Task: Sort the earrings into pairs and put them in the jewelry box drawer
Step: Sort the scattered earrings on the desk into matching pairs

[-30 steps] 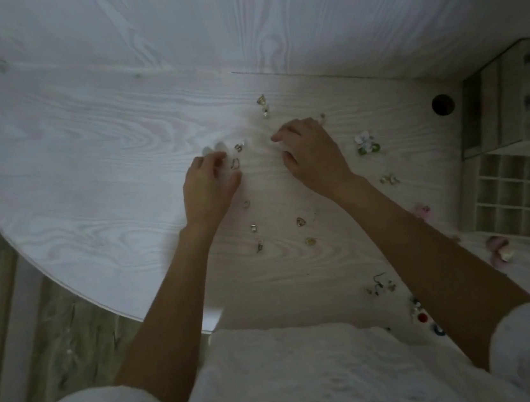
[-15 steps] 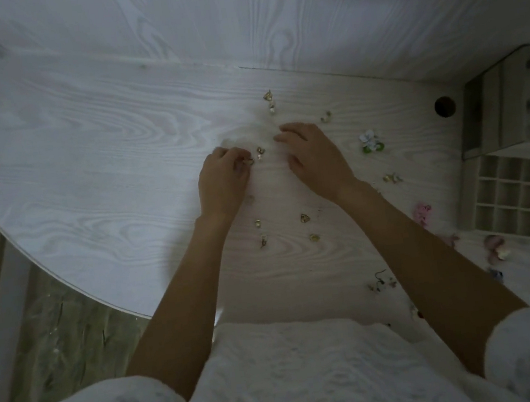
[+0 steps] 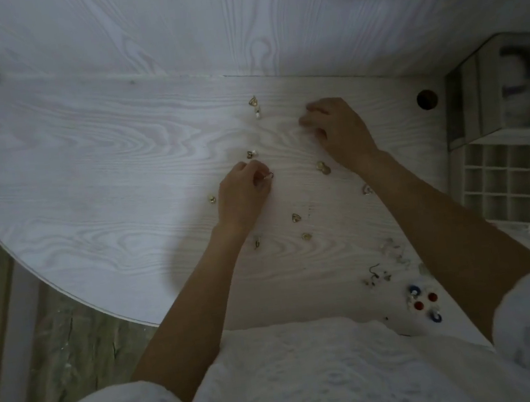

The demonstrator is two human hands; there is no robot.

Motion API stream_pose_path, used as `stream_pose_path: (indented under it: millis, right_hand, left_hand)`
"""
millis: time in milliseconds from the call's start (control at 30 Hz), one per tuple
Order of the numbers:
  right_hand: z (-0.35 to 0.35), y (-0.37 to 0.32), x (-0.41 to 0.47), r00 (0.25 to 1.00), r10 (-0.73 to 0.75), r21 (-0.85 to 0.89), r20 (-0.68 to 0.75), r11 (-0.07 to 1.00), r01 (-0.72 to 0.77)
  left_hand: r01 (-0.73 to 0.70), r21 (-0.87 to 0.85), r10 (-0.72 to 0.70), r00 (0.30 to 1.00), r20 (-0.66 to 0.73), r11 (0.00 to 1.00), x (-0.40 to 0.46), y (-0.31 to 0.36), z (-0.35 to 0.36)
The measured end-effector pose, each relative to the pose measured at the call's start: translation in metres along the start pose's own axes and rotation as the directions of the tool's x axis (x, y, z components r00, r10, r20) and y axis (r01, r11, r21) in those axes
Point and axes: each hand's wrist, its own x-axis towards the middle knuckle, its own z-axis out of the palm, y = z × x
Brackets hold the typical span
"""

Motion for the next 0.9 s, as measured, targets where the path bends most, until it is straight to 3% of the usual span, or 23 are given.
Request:
stream_pose_path:
  millis: [167, 467, 700, 900]
  right_hand:
    - [-0.003, 0.0, -0.006, 0.994, 0.106, 0.0, -0.018, 0.994, -0.106]
    - [-0.002, -0.014, -0.014, 0.949, 0.304, 0.192, 0.079, 0.93, -0.314]
    - [0.001, -0.012, -0.014, 0.954, 0.293, 0.182, 0.057, 0.937, -0.298]
    - [-0.003, -0.013, -0.016, 0.959, 0.283, 0.16, 0.021, 0.946, -0.283]
  left_hand:
    - [0.007, -0.074, -0.008, 1.0, -0.005, 0.997, 0.025, 0.02, 0.014]
    - [0.074, -0.3, -0.081, 0.997, -0.009, 0.951, 0.054, 0.057, 0.04]
    - [0.079, -0.395, -0.077, 0.997, 0.022, 0.915, 0.049, 0.058, 0.043]
    - [0.085, -0.346, -0.03, 0.987, 0.16, 0.935, 0.044, 0.056, 0.025]
